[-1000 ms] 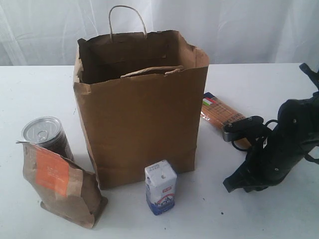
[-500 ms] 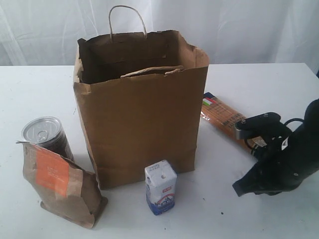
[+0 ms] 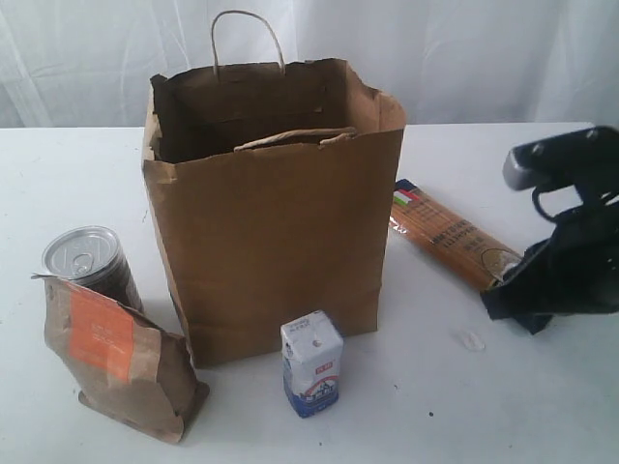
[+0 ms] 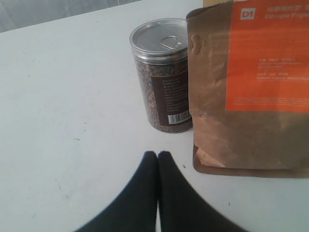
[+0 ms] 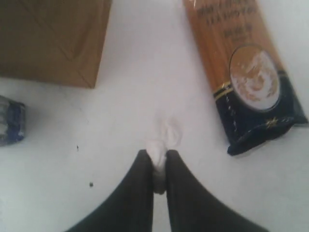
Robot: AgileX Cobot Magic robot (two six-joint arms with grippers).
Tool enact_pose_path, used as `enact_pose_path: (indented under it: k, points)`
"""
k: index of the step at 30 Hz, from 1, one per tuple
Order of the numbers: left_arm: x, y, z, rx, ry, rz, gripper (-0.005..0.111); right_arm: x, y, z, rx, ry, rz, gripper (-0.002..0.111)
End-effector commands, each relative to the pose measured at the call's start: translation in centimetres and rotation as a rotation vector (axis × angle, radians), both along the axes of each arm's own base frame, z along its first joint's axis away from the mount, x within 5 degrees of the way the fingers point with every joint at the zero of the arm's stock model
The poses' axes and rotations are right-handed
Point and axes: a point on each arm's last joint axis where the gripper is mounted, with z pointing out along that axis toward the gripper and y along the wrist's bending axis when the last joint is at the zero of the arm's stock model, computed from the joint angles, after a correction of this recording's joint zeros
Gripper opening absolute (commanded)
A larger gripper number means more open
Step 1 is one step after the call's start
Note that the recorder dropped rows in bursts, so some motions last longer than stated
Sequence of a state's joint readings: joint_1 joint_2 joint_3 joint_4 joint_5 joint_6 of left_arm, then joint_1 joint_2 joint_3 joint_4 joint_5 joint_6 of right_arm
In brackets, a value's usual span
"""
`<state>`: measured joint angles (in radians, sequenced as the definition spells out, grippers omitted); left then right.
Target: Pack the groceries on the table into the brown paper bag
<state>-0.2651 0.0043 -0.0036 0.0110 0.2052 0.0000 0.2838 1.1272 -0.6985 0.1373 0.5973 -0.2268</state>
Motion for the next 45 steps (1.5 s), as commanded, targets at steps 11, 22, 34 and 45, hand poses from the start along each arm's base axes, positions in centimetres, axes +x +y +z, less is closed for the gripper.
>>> enact_pose_path:
  k: [11, 22, 34, 45]
  points:
    - [0.0, 0.0, -0.1, -0.003, -0.001, 0.004, 0.0, -1.3, 0.0, 13.5, 0.175, -0.504, 0.001, 0.0]
    - [0.0, 0.0, -0.1, -0.003, -0.001, 0.004, 0.0, -0.2, 4.7, 16.7, 0.239, -0.525, 0.192, 0.0]
    - [0.0, 0.0, -0.1, -0.003, -0.001, 0.004, 0.0, 7.0, 11.2, 12.1, 0.092, -0.304, 0.345, 0.0]
    - [0.0, 0.0, -0.1, -0.003, -0.001, 0.004, 0.0, 8.7, 12.3, 9.9, 0.079, -0.258, 0.34, 0.0]
